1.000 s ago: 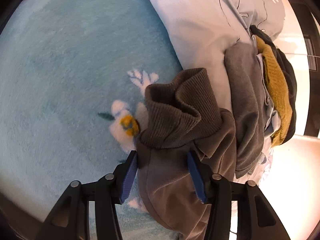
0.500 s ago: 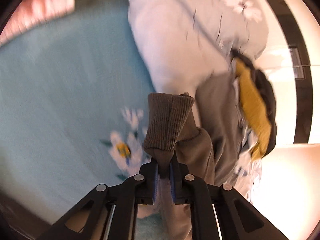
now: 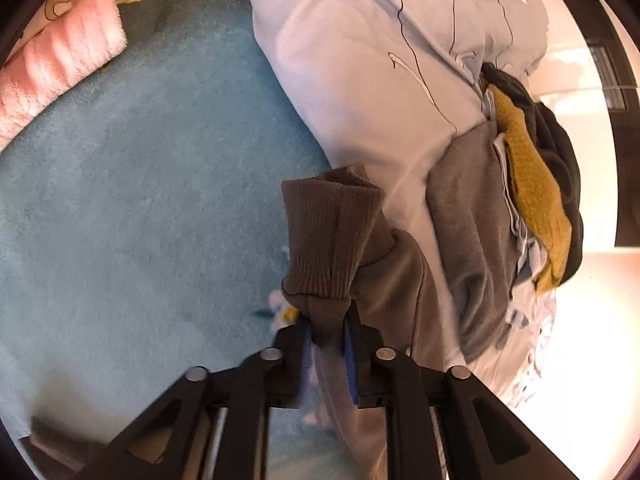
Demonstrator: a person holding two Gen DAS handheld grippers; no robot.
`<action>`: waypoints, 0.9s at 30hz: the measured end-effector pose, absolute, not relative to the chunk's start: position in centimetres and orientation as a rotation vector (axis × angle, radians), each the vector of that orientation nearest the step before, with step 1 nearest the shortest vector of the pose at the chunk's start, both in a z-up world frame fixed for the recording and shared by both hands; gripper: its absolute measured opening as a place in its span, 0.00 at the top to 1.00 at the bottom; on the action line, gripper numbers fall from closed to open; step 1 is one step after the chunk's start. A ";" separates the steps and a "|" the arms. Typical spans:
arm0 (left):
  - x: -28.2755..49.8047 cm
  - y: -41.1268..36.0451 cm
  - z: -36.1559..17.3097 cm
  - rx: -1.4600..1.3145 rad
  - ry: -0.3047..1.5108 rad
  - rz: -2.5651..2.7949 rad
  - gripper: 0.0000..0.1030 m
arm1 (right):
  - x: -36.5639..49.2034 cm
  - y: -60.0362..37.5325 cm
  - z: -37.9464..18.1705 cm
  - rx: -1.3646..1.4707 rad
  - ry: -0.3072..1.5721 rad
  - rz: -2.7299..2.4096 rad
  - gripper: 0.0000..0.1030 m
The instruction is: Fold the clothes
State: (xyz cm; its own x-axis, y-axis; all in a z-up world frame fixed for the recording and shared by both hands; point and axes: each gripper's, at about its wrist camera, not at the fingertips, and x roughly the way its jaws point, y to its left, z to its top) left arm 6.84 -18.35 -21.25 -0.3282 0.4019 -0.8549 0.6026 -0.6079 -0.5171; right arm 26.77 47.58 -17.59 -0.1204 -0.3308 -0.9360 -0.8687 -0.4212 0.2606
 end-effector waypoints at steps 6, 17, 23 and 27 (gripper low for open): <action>11.3 -19.6 -18.0 1.697 1.264 -2.057 0.52 | 26.8 46.8 -17.0 -1.685 1.353 1.591 0.89; 21.7 -21.8 -15.1 1.630 1.271 -1.895 0.42 | 30.5 44.1 -16.9 -1.692 1.394 1.571 0.69; 29.3 -24.2 -16.3 1.583 1.327 -1.774 0.33 | 35.0 44.0 -17.9 -1.681 1.389 1.512 0.60; 33.3 -24.5 -18.4 1.579 1.400 -1.671 0.29 | 38.4 44.5 -18.8 -1.633 1.415 1.470 0.48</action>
